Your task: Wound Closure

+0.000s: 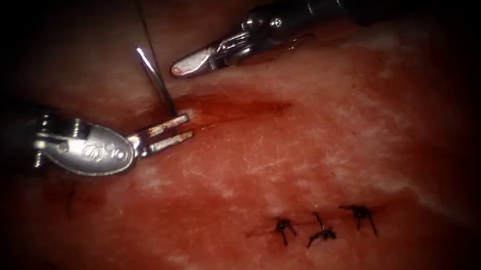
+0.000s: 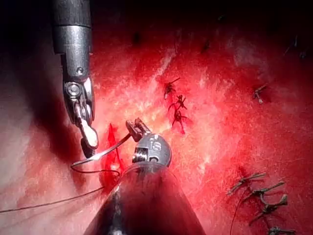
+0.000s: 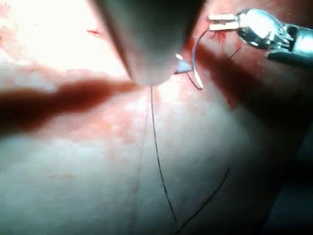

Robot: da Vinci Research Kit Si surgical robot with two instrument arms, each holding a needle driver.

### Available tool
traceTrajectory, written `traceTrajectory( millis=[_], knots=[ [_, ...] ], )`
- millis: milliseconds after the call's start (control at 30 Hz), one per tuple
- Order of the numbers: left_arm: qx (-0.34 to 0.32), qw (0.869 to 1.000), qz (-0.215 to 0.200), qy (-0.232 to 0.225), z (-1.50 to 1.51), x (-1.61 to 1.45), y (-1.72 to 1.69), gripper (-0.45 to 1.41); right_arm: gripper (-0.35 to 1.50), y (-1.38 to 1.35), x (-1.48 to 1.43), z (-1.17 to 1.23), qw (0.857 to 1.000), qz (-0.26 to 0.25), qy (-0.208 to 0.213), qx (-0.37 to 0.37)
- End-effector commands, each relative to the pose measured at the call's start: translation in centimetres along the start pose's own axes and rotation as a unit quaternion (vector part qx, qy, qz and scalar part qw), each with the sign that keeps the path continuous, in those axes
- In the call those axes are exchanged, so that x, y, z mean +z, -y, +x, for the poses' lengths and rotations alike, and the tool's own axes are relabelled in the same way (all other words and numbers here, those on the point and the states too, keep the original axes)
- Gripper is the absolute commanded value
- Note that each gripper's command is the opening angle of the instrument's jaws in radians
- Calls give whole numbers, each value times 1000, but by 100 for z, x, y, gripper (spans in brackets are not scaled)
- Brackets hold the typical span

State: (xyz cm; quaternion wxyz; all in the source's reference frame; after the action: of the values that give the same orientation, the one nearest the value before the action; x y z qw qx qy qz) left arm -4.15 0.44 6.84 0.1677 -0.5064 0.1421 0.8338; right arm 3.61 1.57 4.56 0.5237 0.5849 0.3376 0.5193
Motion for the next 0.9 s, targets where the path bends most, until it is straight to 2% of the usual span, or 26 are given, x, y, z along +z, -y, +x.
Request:
traceTrajectory(
  millis=[33,167,367,900],
  knots=[
    [-1,1000,-3,1,-4,4,-8,-45,67,-4,9,-1,1000,5,1,14],
    [0,1000,-5,1,-5,4,-9,-45,67,-4,14,-3,1000,12,3,28],
    [1,1000,-7,1,-5,6,-11,-45,79,-5,25,-5,999,15,12,26],
    [2,1000,-10,0,-6,8,-13,-45,64,1,45,-14,999,28,36,23]
  ],
)
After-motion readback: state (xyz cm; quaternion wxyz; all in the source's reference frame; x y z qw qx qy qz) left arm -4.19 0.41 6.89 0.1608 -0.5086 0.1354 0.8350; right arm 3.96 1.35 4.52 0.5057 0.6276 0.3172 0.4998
